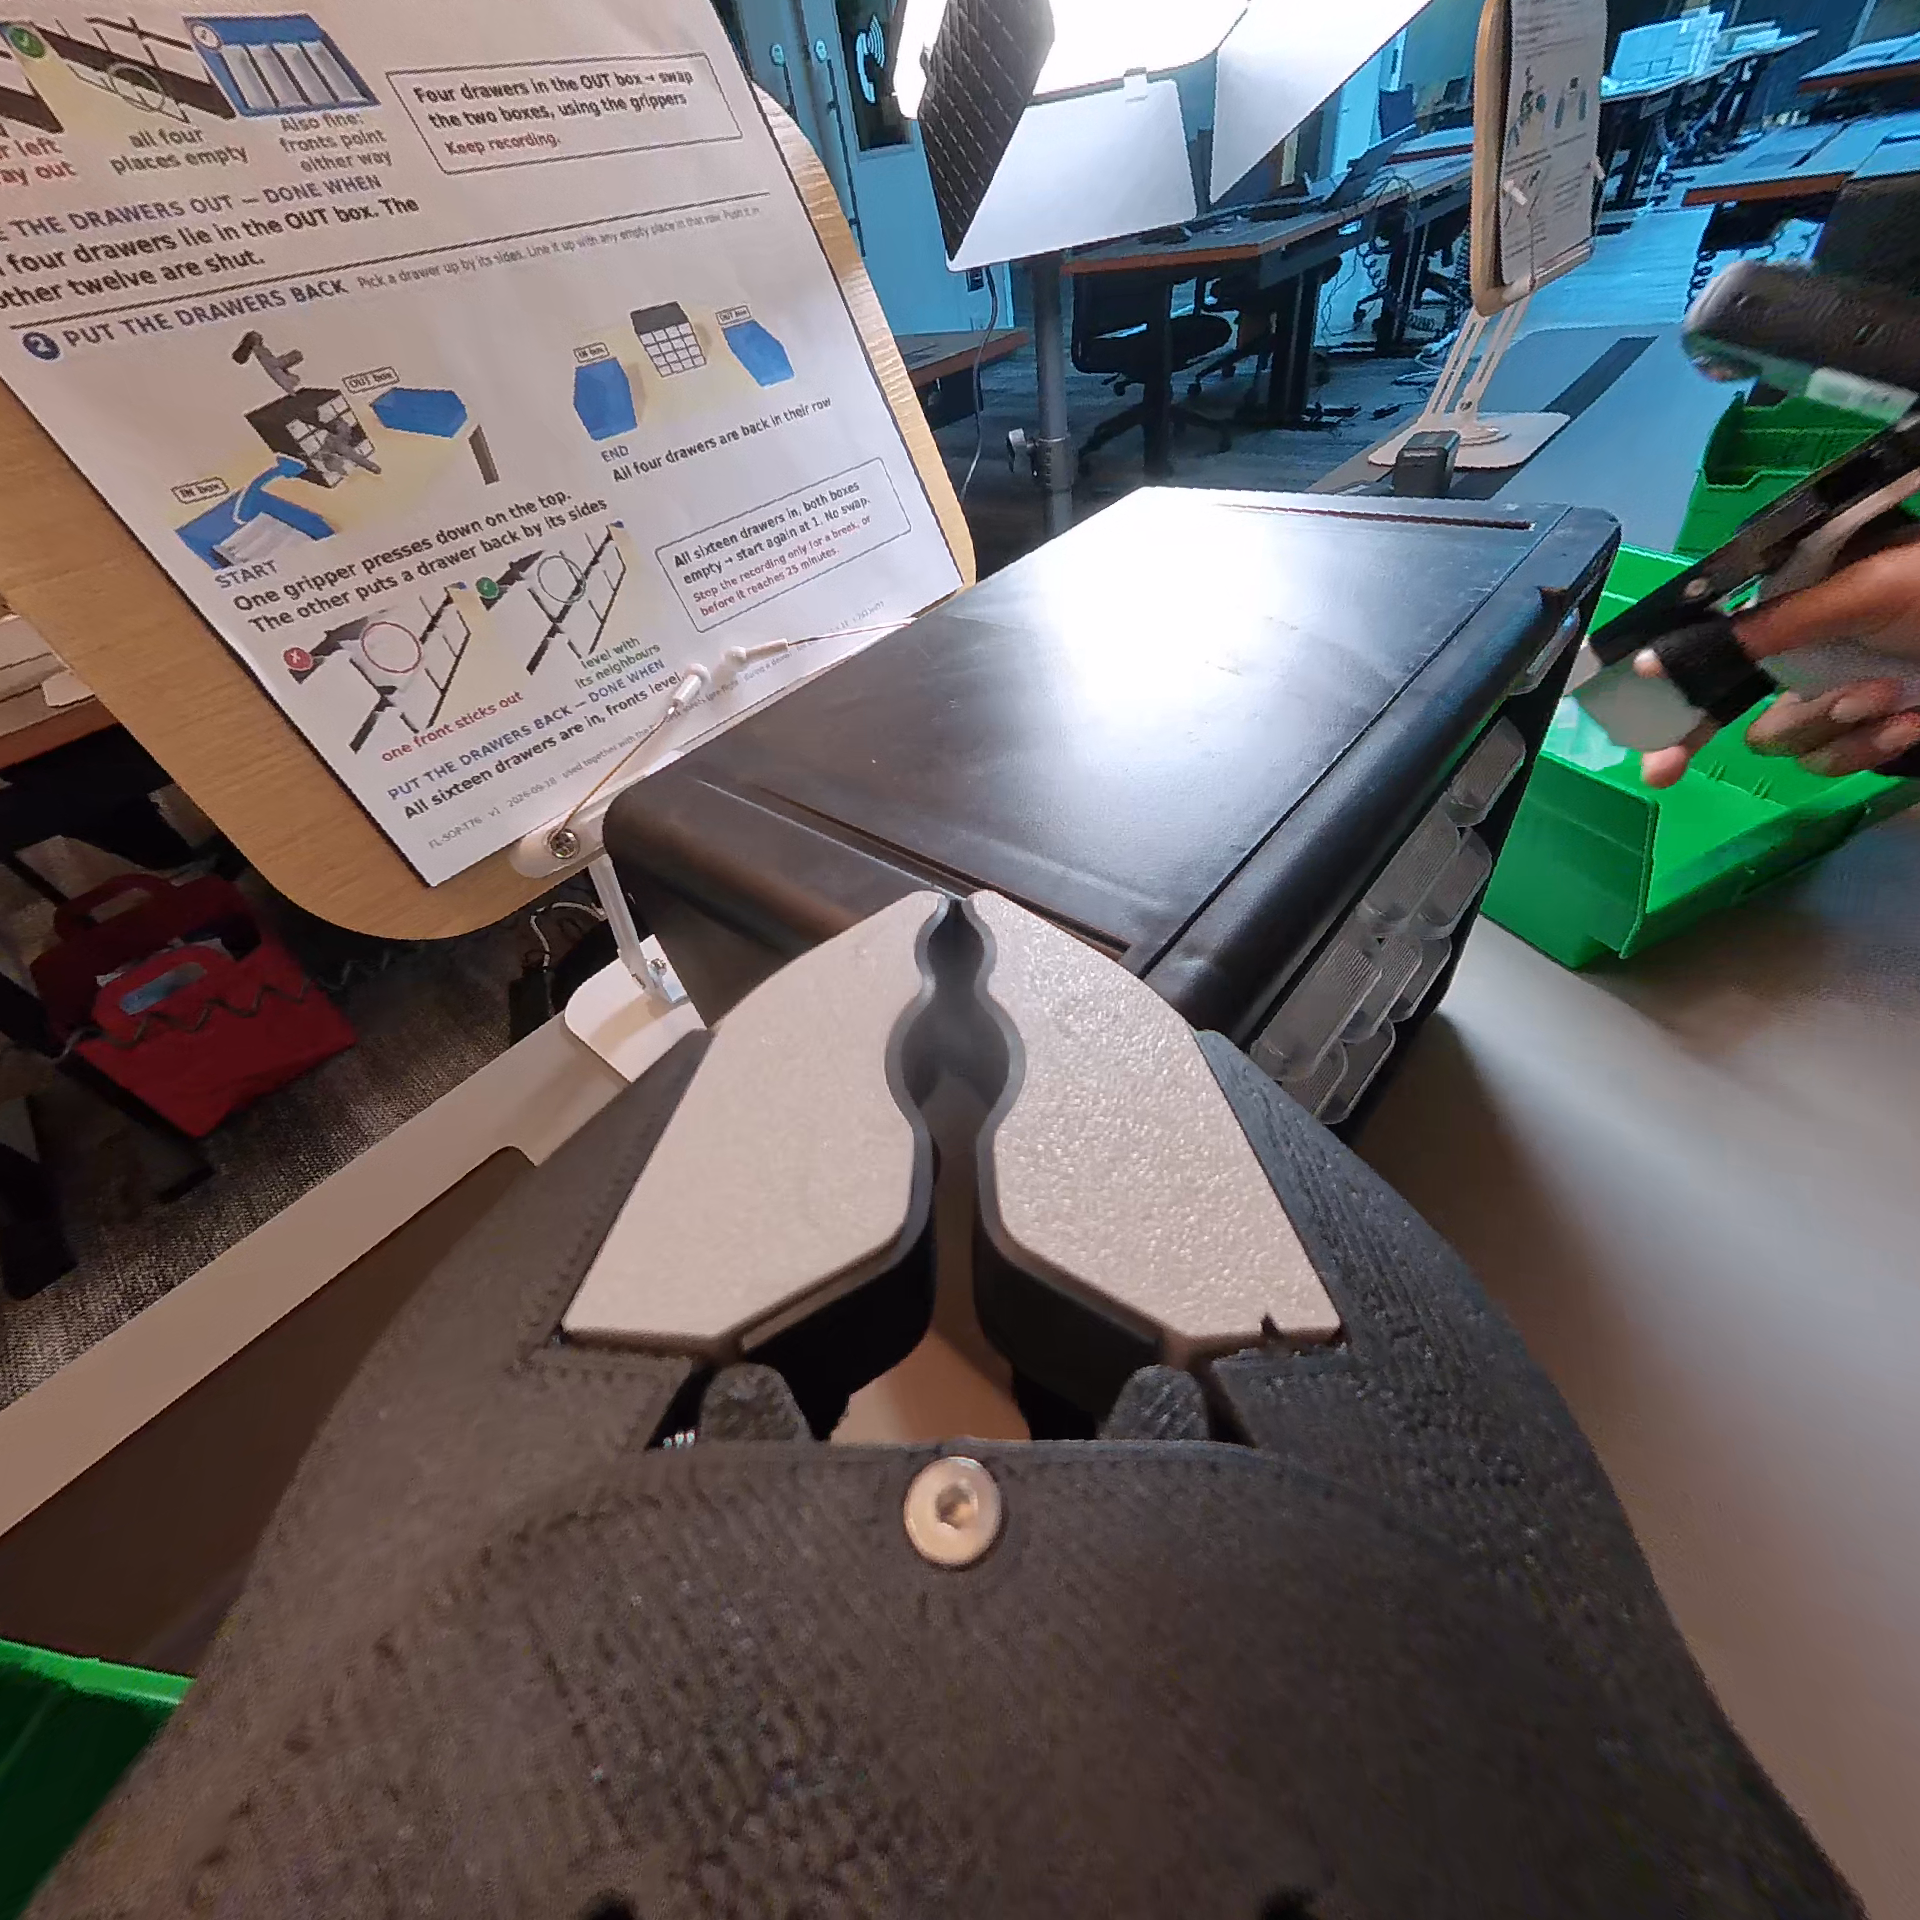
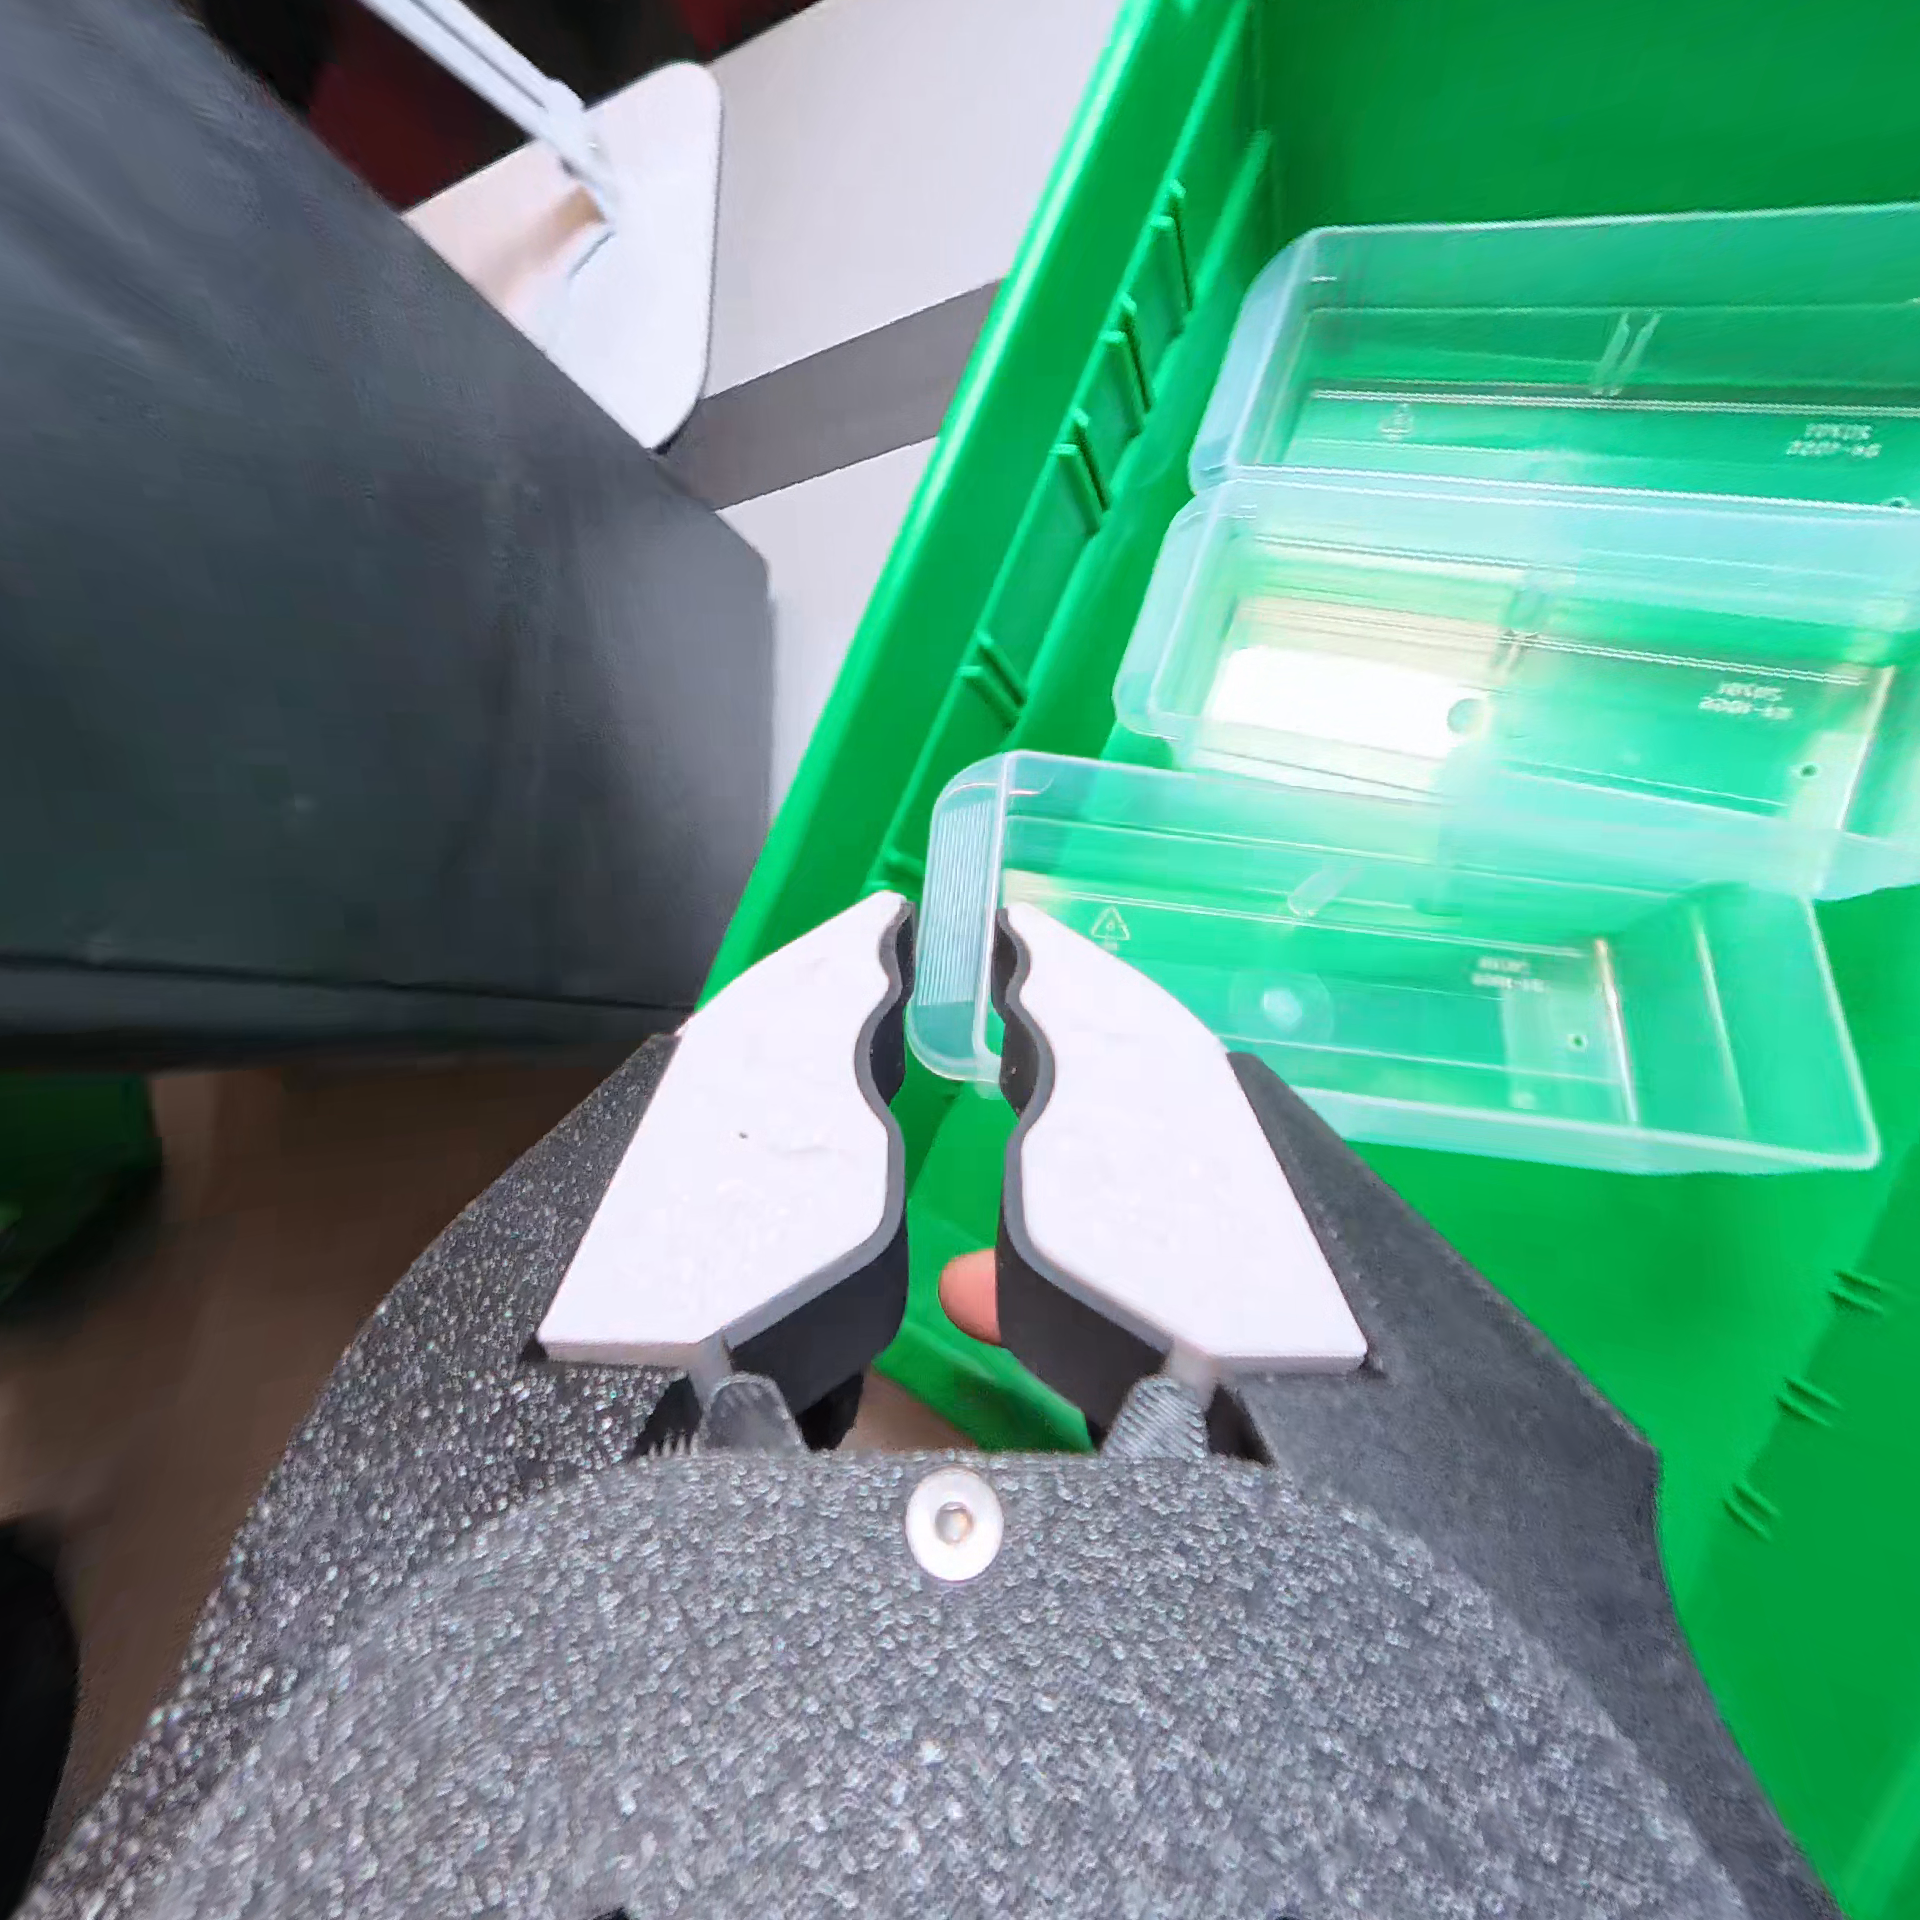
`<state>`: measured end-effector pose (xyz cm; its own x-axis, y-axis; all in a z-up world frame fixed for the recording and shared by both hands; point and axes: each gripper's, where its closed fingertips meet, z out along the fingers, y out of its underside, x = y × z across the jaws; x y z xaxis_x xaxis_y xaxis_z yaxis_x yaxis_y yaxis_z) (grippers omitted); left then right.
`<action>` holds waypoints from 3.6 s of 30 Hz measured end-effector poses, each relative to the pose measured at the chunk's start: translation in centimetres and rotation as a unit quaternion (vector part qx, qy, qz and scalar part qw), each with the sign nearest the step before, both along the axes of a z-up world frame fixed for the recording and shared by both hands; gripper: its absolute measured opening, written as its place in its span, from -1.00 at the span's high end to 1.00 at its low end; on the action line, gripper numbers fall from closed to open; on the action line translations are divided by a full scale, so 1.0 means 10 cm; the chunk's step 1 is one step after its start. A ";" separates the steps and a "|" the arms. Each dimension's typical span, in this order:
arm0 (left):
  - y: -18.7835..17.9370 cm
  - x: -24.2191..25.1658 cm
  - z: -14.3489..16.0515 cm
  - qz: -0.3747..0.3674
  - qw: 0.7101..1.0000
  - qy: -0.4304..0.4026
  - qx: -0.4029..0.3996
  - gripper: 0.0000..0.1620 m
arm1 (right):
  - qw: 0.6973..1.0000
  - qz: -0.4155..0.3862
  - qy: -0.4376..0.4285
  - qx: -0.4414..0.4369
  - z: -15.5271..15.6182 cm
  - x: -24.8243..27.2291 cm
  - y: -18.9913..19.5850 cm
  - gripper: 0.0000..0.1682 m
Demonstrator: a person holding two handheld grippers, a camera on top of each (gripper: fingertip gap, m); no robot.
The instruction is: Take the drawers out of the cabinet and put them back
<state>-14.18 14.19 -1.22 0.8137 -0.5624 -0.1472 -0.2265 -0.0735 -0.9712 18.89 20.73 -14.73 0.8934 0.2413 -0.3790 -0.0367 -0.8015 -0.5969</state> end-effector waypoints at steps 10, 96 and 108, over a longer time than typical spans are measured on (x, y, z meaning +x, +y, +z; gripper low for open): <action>0.00 0.00 0.00 0.000 1.000 0.001 0.001 1.00 | 0.998 -0.026 -0.047 0.015 -0.38 -0.02 0.21 0.82; 0.00 0.00 0.00 -0.001 1.000 -0.008 0.003 1.00 | 0.735 0.606 -0.243 0.184 0.90 -1.29 -1.08 0.80; 0.00 0.00 0.00 -0.001 1.000 -0.009 0.003 1.00 | 0.752 0.649 -0.102 0.048 0.96 -1.13 -1.79 0.82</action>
